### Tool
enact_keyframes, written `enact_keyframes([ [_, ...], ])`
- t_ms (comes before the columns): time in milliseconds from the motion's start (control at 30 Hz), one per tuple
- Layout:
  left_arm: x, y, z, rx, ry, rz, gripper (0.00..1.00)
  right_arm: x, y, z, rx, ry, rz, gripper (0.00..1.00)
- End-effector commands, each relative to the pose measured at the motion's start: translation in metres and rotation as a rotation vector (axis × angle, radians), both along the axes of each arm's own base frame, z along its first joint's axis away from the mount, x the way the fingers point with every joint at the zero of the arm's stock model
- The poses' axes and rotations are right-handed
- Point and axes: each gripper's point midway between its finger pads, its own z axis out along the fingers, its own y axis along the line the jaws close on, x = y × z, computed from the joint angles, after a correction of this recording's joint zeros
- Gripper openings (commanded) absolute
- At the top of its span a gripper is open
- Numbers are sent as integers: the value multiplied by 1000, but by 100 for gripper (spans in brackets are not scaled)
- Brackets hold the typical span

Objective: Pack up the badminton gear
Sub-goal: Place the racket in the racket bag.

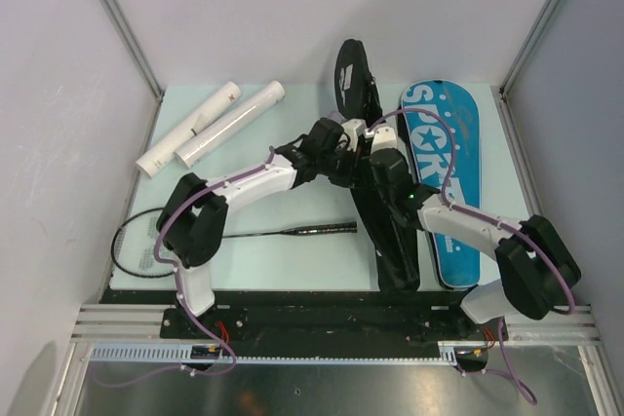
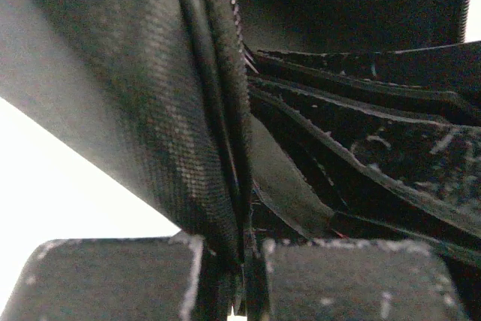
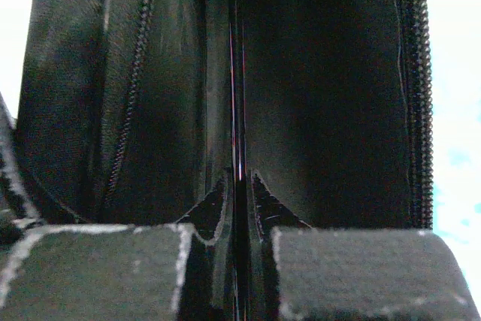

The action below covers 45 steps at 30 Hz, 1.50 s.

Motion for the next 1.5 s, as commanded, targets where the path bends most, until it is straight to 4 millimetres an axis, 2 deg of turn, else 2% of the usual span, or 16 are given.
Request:
enact_keyframes([
  [0, -45, -16, 26, -135, 43, -199, 0, 43, 2, 36, 135, -201, -75, 0],
  [200, -46, -19, 12, -155, 76, -209, 0, 43, 9, 26, 99, -198, -58, 0],
  [367, -47, -12, 8, -161, 81, -206, 1, 53, -16, 36, -45, -256, -96, 0],
  [533, -50, -14, 15, -186, 79, -229, 0, 55, -4, 30, -96, -271, -58, 0],
  [600, -49, -14, 17, -189, 73, -233, 0, 50, 4, 22, -50, -232, -26, 0],
  [767, -47, -26, 18, -243, 114, -223, 0, 35, 38, 3, 273, -107, -35, 2],
  [833, -42, -33, 21, -291, 92, -214, 0, 33, 34, 0, 326, -80, -88, 6],
  [1033, -45, -51, 32, -365, 118, -226, 0, 32, 3, 11, 390, -94, -258, 7],
  [1100, -48, -55, 35, -384, 141, -228, 0, 35, -1, 3, 392, -85, -285, 8],
  [1167, -51, -57, 41, -409, 141, -240, 0, 40, -3, -1, 384, -92, -295, 13],
  [1200, -53, -55, 39, -405, 143, -237, 0, 40, -1, -7, 367, -75, -268, 20],
  [1300, -52, -47, 34, -395, 143, -223, 0, 39, 0, -12, 300, -44, -177, 22],
  [1333, -52, -44, 32, -395, 155, -223, 0, 38, 5, -9, 298, -33, -122, 24],
  [1400, -53, -40, 27, -388, 171, -220, 0, 36, -6, -9, 287, 13, -94, 35],
  [1433, -53, -38, 27, -388, 172, -218, 0, 29, -1, 5, 347, 33, -42, 38],
  [1467, -53, -37, 25, -385, 173, -220, 0, 22, -8, 2, 343, 76, -23, 41],
])
